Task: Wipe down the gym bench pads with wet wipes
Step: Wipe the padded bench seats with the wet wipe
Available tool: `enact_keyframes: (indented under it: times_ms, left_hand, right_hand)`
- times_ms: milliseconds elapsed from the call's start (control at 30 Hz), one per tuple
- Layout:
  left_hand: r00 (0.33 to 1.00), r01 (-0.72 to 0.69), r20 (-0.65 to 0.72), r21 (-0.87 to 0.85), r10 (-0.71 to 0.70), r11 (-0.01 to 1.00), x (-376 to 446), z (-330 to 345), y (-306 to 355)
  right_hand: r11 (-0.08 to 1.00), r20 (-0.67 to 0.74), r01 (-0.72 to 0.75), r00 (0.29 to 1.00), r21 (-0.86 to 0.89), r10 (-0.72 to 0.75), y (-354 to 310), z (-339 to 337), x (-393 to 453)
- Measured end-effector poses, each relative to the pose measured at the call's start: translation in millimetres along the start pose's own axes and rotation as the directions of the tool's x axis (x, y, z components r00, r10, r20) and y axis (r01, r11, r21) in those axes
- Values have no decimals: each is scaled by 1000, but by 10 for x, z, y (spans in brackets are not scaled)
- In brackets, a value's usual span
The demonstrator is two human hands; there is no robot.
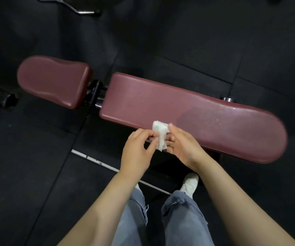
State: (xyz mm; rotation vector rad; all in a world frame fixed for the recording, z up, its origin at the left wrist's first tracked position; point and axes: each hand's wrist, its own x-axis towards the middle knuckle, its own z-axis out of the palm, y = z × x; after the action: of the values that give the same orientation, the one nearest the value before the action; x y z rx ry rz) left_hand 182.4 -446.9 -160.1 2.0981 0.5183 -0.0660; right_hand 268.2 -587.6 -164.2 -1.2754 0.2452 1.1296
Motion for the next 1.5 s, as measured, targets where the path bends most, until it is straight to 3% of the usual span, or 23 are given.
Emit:
enact_keyframes:
  times_ms: [167,300,333,400,467,500,567,667,833,1000,1200,1333,1500]
  left_hand:
    - [972,-234,77,378,222,896,169,-397,-309]
    - [969,-248,75,365,237,898,292,-452,-471]
    - [973,-231,104,350,208,908,326,-442,-512]
    - [948,-191,312,377,70,907,415,-393,-610]
    - [828,-169,549,436,-112,884,501,-340,-685]
    - [777,-150,605,446,-174,882,545,-335,-716]
    - [781,-87,588,438,-212,895,681,-359,-801]
    - [858,-40,472,454,-202,890,971,-458,-928]
    - [877,23,391,547,-280,837,1501,-599,-1072]
    - [880,60,353,584,-319,810,1914,-612,-1134]
    - [870,100,339,589,-357,802,2189,-502,-1313]
    - [887,66,349,551,-302,832,2317,-420,-1408]
    - [846,14,433,566,-312,824,2425,-308,-1536]
  right_hand:
    - [999,-177,26,984,-32,-31,59,499,417]
    - [997,-309,56,949,-49,-69,-9,669,664]
    - [997,-353,66,933,-38,-75,-30,670,713]
    - [995,-448,100,889,-11,-94,-85,630,822]
    - [991,-526,129,842,-21,-120,-163,526,923]
    - [989,-557,134,818,-58,-143,-215,455,967]
    - [981,-611,114,770,-155,-186,-317,275,1063]
    - [979,-669,6,729,-203,-143,-409,-36,1282]
    - [965,-663,-210,746,-155,56,-477,-453,1608]
    - [936,-691,-251,723,-248,11,-622,-735,1768]
    - [863,-808,-328,571,-385,-144,-653,-1184,1945]
    - [840,-866,-351,435,-414,-245,-639,-1411,2037]
    - [870,-918,-361,334,-335,-215,-494,-1444,2283]
